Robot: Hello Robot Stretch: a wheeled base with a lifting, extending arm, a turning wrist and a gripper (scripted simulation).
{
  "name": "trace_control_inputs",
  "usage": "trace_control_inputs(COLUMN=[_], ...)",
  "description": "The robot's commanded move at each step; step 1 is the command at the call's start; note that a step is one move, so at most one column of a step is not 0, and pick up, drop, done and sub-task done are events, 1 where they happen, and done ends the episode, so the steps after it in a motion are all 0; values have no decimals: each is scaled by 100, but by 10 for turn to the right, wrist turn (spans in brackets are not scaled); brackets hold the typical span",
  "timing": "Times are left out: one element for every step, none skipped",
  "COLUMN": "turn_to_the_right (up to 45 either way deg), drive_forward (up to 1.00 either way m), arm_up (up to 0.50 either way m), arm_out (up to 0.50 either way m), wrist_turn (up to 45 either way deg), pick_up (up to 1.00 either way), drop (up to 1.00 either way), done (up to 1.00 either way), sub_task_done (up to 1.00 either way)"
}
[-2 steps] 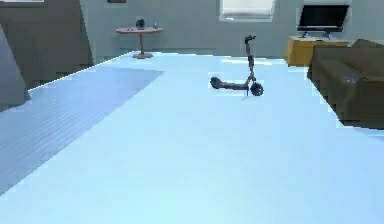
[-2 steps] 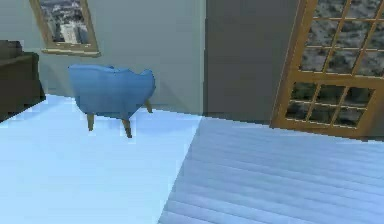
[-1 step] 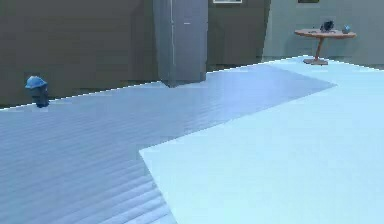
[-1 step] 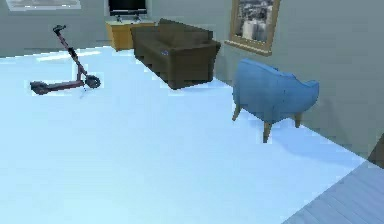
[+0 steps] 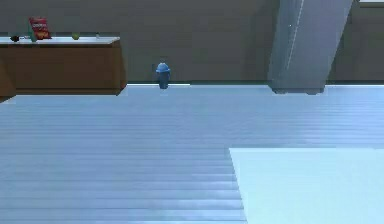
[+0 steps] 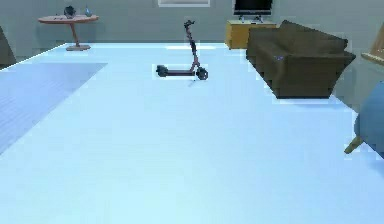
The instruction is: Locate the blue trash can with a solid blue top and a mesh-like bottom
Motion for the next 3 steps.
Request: trace_control_inputs(turn_to_the_right=[0,0,0], drive_forward=[100,100,100], arm_up=[0,0,0], arm_out=[0,0,0], wrist_turn=[0,0,0], pick_up=[0,0,0], drop=[0,0,0], done=[0,0,0], sub_task_done=[0,0,0])
